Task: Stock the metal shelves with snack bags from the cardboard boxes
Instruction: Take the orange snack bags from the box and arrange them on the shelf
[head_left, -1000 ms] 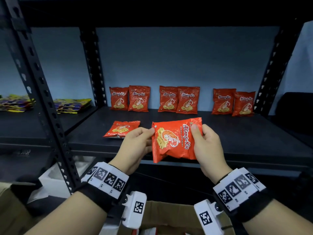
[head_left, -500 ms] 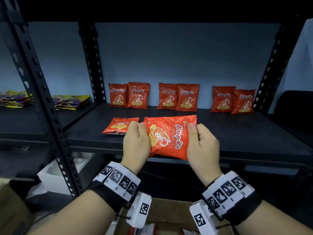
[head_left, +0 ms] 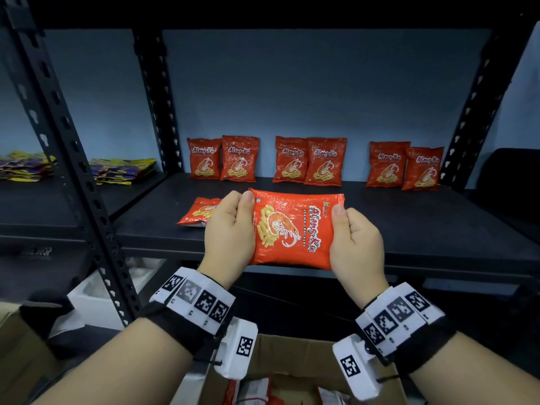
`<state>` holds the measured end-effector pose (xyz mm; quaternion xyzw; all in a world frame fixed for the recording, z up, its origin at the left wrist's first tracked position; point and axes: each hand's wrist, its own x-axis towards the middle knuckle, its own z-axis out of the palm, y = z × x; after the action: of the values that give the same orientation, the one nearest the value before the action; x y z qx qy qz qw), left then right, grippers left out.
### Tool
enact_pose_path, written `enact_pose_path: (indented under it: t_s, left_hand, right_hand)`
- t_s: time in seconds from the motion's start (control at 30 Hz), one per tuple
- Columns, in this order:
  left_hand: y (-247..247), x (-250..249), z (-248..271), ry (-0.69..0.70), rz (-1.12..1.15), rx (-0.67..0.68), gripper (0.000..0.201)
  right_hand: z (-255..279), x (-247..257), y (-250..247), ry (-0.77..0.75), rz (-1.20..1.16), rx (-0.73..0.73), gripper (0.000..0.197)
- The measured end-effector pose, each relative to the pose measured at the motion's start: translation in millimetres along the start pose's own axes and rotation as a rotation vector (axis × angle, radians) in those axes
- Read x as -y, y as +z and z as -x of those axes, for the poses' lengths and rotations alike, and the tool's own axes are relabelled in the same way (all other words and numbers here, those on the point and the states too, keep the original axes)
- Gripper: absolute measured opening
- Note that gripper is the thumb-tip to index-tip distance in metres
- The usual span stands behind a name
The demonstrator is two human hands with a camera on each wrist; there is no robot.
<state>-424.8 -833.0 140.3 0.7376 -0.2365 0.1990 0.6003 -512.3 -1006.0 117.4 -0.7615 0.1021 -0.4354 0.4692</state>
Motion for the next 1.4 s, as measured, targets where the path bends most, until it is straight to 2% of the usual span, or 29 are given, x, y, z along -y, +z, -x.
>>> enact_pose_path:
  t_s: [0.1,0.17,0.27,0.3,0.43,0.53,0.6,0.73,0.9,1.1,1.23,1.27,1.33,1.4]
  left_hand:
    - [0.6,3.9,4.0,0.016,0.022,-0.017,0.045]
    - [-0.4,10.2,4.5,0.014,0.056,0.018,0.043]
    - [-5.8,12.6,-2.8,0.015,0.086,0.1,0.02]
    - [-7.7,11.6,-5.9,0.019,0.079,0.148,0.011]
    - [-11.4,0.4,-12.3,0.137,-0.05,0.372,0.018]
    - [-9.9,-12.4,-8.2,0.101,-0.019,0.589,0.014]
    - [-9.3,-13.7,-5.8,0.082,-0.029,0.647,0.009]
    - [-14.9,-2.4,-8.2,0.088,-0.097,0.612,0.013]
    - [-26.8,7.5,-18.2,0.051,-0.098,0.557,0.014]
    - [-24.3,10.2,-21.3,0.036,-0.098,0.532,0.016]
    - [-21.2,13.0,-23.2,0.012,-0.027,0.416,0.015]
    - [-20.5,13.0,-23.6,0.001,0.01,0.375,0.014]
    - [-17.3,11.3,-22.8,-0.027,0.091,0.313,0.015]
    - [-12.6,8.2,-18.9,-0.072,0.17,0.294,0.016]
  right_hand:
    - [-7.1,4.2,-4.6,-0.058,0.018,0.037,0.053]
    - [-14.7,5.2,-11.1,-0.08,0.041,0.084,0.054]
    - [-24.6,4.7,-23.5,-0.094,0.067,0.171,0.052]
    - [-25.8,5.0,-26.9,-0.109,0.079,0.208,0.052]
    - [-20.0,8.9,-29.7,-0.213,0.166,0.346,0.046]
    - [-11.8,9.4,-25.1,-0.252,0.203,0.435,0.042]
    - [-9.4,10.0,-23.5,-0.217,0.237,0.542,0.039]
    - [-10.9,12.2,-25.7,-0.084,0.356,0.79,0.034]
    - [-24.5,9.7,-35.5,-0.048,0.363,0.927,0.032]
    - [-38.0,0.1,-43.8,-0.037,0.341,0.897,0.025]
    - [-33.7,-9.5,-39.9,0.062,0.203,0.844,0.016]
    - [-30.1,-11.2,-37.6,0.099,0.146,0.824,0.02]
    - [-20.7,-13.3,-30.4,0.197,0.028,0.805,0.039]
    - [-9.1,-11.8,-20.8,0.285,-0.093,0.812,0.051]
